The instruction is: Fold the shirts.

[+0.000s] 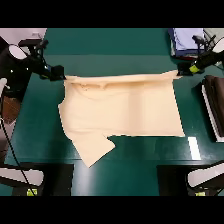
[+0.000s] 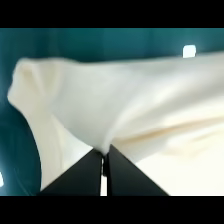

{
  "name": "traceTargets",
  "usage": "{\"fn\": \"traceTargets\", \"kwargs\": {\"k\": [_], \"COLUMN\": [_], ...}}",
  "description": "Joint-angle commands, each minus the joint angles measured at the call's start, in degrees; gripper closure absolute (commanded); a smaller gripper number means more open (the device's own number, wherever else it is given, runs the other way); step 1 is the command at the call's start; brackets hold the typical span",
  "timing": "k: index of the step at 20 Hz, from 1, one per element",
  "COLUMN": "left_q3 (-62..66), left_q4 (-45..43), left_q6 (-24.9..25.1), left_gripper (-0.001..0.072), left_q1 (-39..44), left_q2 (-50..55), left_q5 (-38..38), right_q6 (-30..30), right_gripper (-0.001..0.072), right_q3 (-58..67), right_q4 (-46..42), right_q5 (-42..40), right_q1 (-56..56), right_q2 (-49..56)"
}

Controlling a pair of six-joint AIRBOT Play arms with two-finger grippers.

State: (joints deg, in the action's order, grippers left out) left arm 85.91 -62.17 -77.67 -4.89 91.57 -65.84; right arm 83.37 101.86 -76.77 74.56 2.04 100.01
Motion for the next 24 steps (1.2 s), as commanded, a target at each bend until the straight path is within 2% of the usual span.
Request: {"fn": "traceTargets", "kwargs": {"k": [1, 3, 4, 5, 6, 7, 11, 14, 19, 24], "left_q3": [-7.19, -10.54, -11.23, -11.32, -11.32, -11.32, -13.7, -27.5, -51.78, -62.69], "left_q4": [-0.44, -0.46, -0.55, -0.61, -0.46, -0.48, -6.23, -8.04, -2.34, 3.85], "left_q6": [0.17, 0.13, 0.09, -0.44, -1.95, -2.97, -3.13, -4.9, -7.69, -7.69], "left_gripper": [0.068, 0.0679, 0.0624, 0.0305, 0.0145, 0.021, 0.0211, 0.0211, 0.0211, 0.0211], "left_q1": [0.02, 0.02, 0.02, 0.02, 0.02, -0.04, -0.02, -0.02, -0.02, 0.2], "left_q2": [0.26, 0.26, 0.26, 0.26, 0.11, -0.59, -9.27, -22.1, -39.47, -44.78], "left_q5": [-0.96, -0.28, -0.11, 0.0, -0.07, -0.96, -6.8, -7.06, -7.13, -5.99], "right_q6": [-0.5, -0.31, 0.31, 0.35, 0.35, 0.33, -1.73, -1.86, -1.84, -1.84], "right_gripper": [0.0695, 0.0695, 0.0687, 0.0567, 0.0339, 0.0293, 0.0294, 0.0295, 0.0295, 0.0296], "right_q3": [-9.46, -12.66, -13.27, -13.29, -13.27, -13.27, -14.05, -21.81, -36.15, -41.59], "right_q4": [0.28, 0.81, 0.79, 0.81, 0.9, 1.51, 2.27, 2.27, 3.1, 9.57], "right_q5": [-2.99, -3.69, -3.37, -2.82, -2.27, -1.62, 4.68, 7.13, 3.19, -1.22], "right_q1": [0.04, 0.02, 0.02, 0.02, 0.02, 0.0, -1.73, -3.15, -3.56, -3.56], "right_q2": [-2.82, -3.61, -3.65, -3.67, -3.98, -4.7, -11.96, -21.84, -35.36, -41.07]}}
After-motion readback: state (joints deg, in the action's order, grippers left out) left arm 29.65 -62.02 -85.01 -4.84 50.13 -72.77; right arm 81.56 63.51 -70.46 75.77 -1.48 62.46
